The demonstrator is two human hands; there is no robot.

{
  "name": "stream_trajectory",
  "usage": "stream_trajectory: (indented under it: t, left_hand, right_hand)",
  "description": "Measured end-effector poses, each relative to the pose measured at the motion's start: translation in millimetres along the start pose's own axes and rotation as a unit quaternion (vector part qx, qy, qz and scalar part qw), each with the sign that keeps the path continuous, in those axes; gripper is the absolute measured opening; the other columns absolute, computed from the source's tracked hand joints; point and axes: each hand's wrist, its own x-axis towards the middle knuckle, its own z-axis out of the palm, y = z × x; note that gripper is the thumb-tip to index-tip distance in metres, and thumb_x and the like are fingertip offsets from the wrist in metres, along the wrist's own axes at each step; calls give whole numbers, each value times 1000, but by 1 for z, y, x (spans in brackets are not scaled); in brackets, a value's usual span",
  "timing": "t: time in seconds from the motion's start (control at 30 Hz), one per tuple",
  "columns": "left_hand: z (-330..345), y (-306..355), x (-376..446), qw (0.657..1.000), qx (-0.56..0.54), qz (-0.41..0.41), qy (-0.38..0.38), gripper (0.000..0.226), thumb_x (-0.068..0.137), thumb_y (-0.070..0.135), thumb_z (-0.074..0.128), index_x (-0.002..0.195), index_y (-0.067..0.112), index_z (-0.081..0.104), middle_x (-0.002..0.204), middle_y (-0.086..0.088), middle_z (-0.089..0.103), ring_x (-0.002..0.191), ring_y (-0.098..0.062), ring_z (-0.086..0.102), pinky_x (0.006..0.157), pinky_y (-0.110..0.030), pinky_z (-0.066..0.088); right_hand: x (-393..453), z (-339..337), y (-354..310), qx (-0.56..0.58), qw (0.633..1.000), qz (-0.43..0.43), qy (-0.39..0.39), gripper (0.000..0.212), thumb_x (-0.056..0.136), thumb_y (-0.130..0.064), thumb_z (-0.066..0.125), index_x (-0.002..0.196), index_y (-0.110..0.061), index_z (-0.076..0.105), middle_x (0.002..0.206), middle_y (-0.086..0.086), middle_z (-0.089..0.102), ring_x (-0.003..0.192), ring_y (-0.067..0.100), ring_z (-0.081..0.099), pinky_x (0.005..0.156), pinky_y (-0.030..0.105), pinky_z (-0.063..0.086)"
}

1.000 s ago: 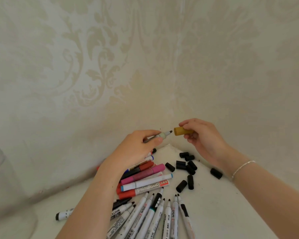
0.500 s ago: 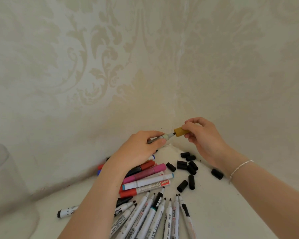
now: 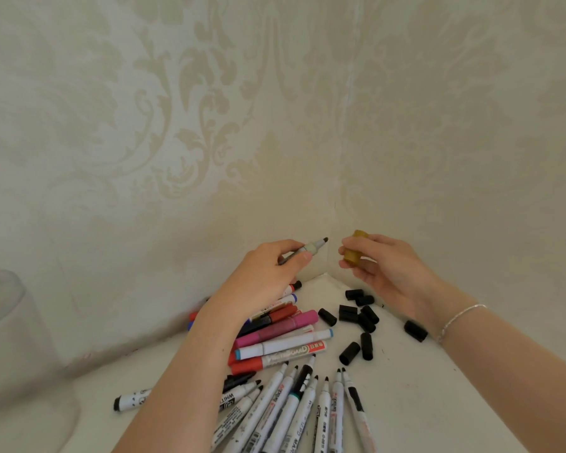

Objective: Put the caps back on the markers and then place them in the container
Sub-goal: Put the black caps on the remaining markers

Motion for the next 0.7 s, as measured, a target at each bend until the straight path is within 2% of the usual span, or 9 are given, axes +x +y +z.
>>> stream_trajectory:
  t: [0.1, 0.2, 0.33, 0.43, 0.53, 0.7]
  left_hand:
    - [-1, -1, 0, 1000, 5, 0, 1, 28, 97, 46, 45, 118, 36, 61, 72, 8, 62, 46, 11, 51, 50, -13, 35]
    - [-2, 0, 0, 1000, 6, 5, 1, 28, 98, 45, 45, 118, 36, 60, 72, 10, 61, 46, 12, 51, 51, -14, 36]
    - [-2, -1, 0, 1000, 7, 7, -2, 28, 96, 48, 45, 116, 36, 62, 73, 4, 64, 45, 8, 50, 52, -16, 38]
    - [-1, -1, 1, 1000, 9, 10, -7, 28, 96, 48, 46, 117, 37, 61, 70, 6, 63, 45, 7, 49, 48, -10, 36]
    - [1, 1, 0, 1000, 16, 15, -20, 31, 96, 48, 45, 120, 36, 60, 69, 13, 59, 50, 10, 52, 48, -8, 35]
    - [3, 1, -1, 999, 22, 19, -38, 30, 96, 47, 46, 119, 35, 61, 72, 8, 63, 72, -2, 63, 60, -19, 42]
  right_hand:
    - [1, 3, 2, -35, 999, -20, -1, 34, 78, -16, 75, 106, -6, 56, 82, 9, 73, 63, 14, 55, 63, 25, 41]
    - [0, 4, 2, -73, 997, -27, -21, 25, 77, -25, 76, 92, -9, 63, 75, 6, 71, 58, 11, 44, 61, 24, 37]
    - [1, 1, 0, -113, 993, -30, -20, 31, 81, -38, 70, 93, -9, 72, 64, -1, 52, 57, 10, 36, 60, 23, 32]
    - [1, 0, -2, -101, 994, -22, -36, 20, 84, -30, 68, 90, -12, 73, 61, -4, 38, 58, 10, 32, 60, 24, 29]
    - [1, 2, -3, -94, 994, -21, -45, 17, 87, -26, 64, 87, -11, 73, 61, -4, 34, 57, 11, 31, 60, 24, 29]
    - [1, 7, -1, -139, 988, -22, -63, 12, 86, -22, 65, 85, -11, 71, 62, -4, 35, 57, 10, 32, 59, 22, 31]
